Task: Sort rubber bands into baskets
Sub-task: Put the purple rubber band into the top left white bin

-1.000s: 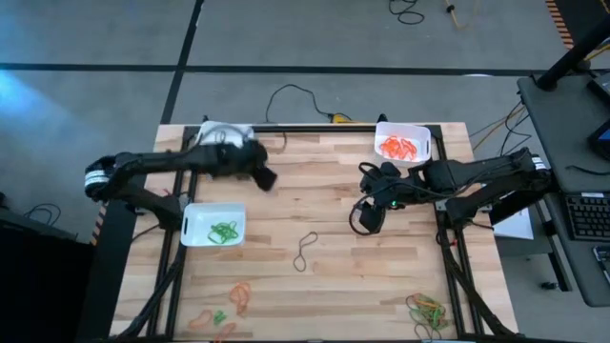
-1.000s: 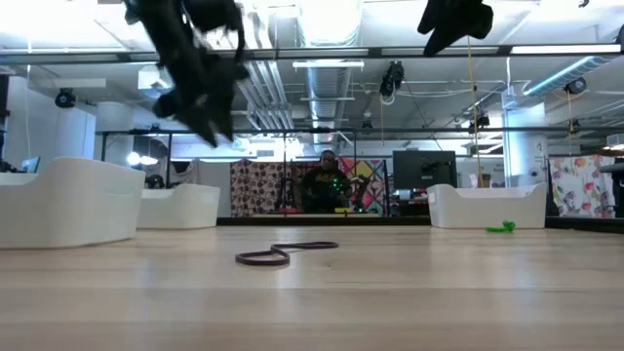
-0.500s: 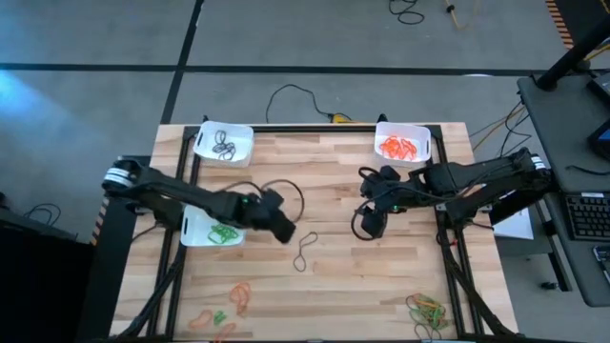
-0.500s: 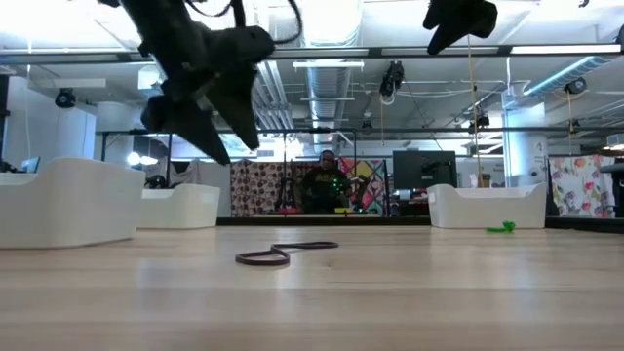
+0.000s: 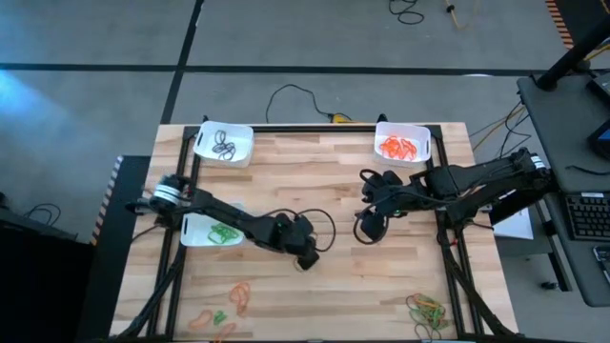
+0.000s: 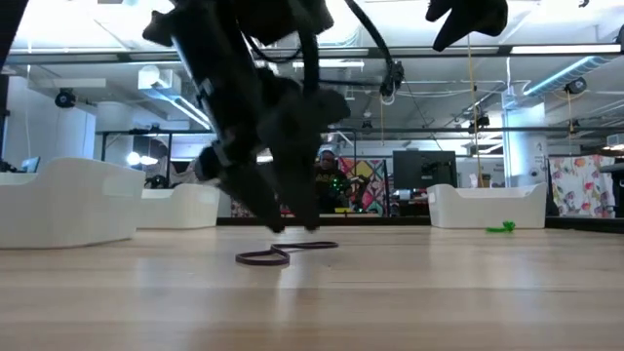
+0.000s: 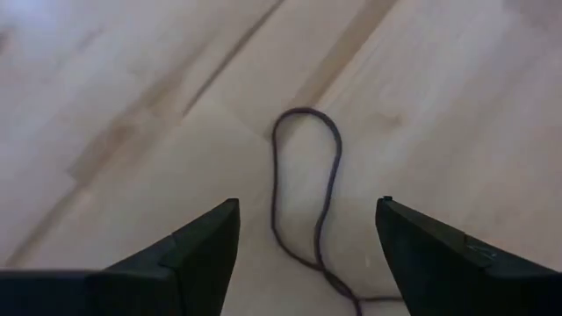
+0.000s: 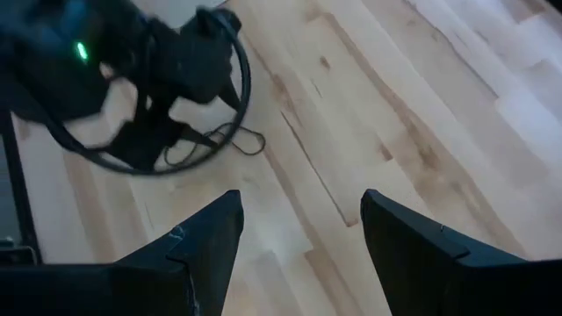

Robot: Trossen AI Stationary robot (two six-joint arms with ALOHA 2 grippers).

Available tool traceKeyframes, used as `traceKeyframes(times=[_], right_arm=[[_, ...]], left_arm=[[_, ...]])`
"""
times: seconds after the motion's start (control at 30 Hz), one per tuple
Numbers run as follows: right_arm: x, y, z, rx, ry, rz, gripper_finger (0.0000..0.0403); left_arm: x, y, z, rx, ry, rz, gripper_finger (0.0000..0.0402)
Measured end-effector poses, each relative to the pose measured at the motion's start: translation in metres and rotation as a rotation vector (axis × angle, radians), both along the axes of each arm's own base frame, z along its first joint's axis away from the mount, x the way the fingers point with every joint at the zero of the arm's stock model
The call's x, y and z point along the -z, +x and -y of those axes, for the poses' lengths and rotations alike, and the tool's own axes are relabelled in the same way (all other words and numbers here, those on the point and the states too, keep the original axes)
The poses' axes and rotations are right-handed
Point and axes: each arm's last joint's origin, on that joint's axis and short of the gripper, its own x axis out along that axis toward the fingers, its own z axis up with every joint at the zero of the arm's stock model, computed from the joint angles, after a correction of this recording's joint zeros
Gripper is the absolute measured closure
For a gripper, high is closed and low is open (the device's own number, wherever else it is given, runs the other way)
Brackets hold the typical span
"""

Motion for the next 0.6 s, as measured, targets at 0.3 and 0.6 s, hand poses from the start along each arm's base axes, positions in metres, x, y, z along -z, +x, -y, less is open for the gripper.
traceKeyframes(times=[0.3, 0.6], right_arm=[[0.000, 0.001, 0.000, 0.113, 0.084, 0.026, 0.0179], [0.012, 0.011, -0.006, 0.258, 0.213, -0.006, 0.0179]], left_arm=[[0.025, 0.003, 0.000, -0.022, 0.019, -0.104, 0.0173], [0.033, -0.002, -0.001, 0.000, 0.122, -0.166, 0.0357]])
